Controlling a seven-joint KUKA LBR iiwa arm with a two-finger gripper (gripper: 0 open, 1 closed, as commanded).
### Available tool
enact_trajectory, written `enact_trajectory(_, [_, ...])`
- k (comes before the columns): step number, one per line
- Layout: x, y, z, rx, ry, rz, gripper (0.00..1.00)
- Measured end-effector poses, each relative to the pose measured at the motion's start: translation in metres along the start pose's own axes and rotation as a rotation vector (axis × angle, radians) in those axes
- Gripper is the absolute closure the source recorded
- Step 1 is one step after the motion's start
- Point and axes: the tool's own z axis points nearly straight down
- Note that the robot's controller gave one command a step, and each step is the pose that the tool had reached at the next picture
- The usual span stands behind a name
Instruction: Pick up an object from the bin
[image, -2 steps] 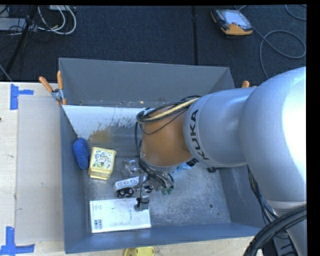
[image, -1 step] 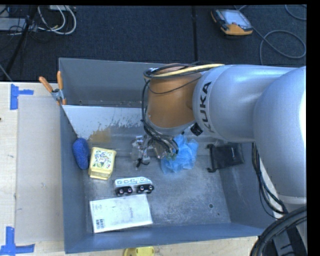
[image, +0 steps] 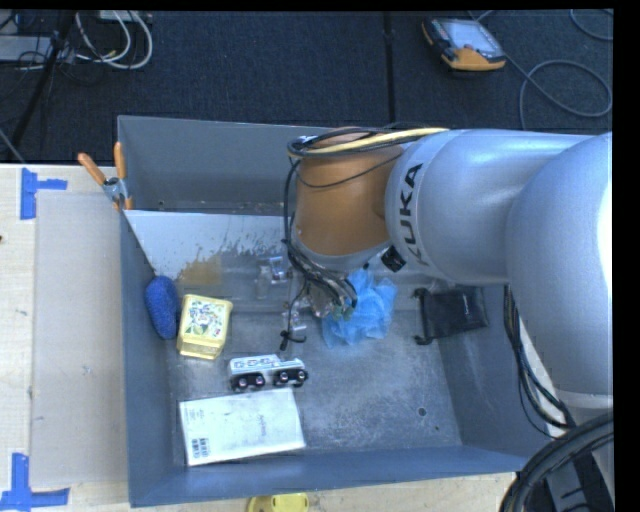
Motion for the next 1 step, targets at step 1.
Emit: enact_trajectory(1, [0.0000, -0.0001, 0.0000, 0.000, 0.000, 0.001, 0.00])
